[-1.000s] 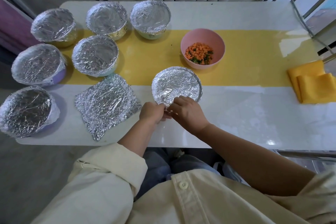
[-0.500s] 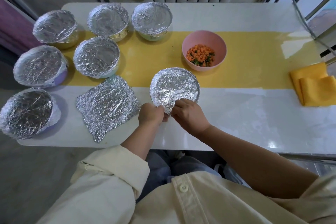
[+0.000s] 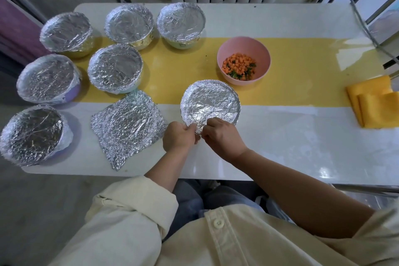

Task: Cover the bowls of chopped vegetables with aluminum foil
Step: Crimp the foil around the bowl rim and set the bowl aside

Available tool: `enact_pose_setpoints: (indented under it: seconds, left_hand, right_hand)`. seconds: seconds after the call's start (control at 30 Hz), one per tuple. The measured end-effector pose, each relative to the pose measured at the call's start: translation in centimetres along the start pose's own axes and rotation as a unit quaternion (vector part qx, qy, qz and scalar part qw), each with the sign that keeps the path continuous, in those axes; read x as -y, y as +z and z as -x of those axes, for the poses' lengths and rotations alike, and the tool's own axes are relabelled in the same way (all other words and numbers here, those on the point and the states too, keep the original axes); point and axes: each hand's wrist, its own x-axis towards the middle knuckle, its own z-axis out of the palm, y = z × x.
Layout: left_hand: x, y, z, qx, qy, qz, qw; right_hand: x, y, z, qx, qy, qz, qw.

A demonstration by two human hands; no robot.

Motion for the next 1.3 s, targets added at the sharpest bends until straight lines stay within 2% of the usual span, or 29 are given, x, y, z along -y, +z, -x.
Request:
enact_pose_setpoints:
  seconds: [0.27,0.5,0.7,0.87,1.0,1.3]
  left_hand:
    - [-0.4,-1.0,-0.3,-0.012,0.005,-0.029,0.999]
    - [-0.3,-0.2,-0.2,-0.021,-0.067,0.18,0.981]
    - [0.4,0.6,0.2,-0.018,-0.078,0.21,0.974]
    - [-0.1,0.3,0.0,-0.02,-0.083,0.224,0.971]
    - [-0.5,0.5,0.6,0.048,-0.119,0.231,0.964]
    - [-0.5,-0.4,-0.7,0.026,-0.091,0.145,0.985]
  right_hand:
    - [-0.6,-1.0,0.4,0.043,-0.044,-0.028,0.998]
    - [-1.0,-0.9,0.2,0.003,-0.029,-0.025,0.999]
    - [-0.3,-0.1,0.3,0.009,-0.023,-0.032,0.999]
    - [-0.6,0.1,0.1,0.008,-0.006,-0.032,0.999]
    - [-0.4,0.3,0.1,0.005,-0.003,-0.029,1.0]
    - [-1.2,-0.9,0.7,0.015,-0.02,-0.011,1.0]
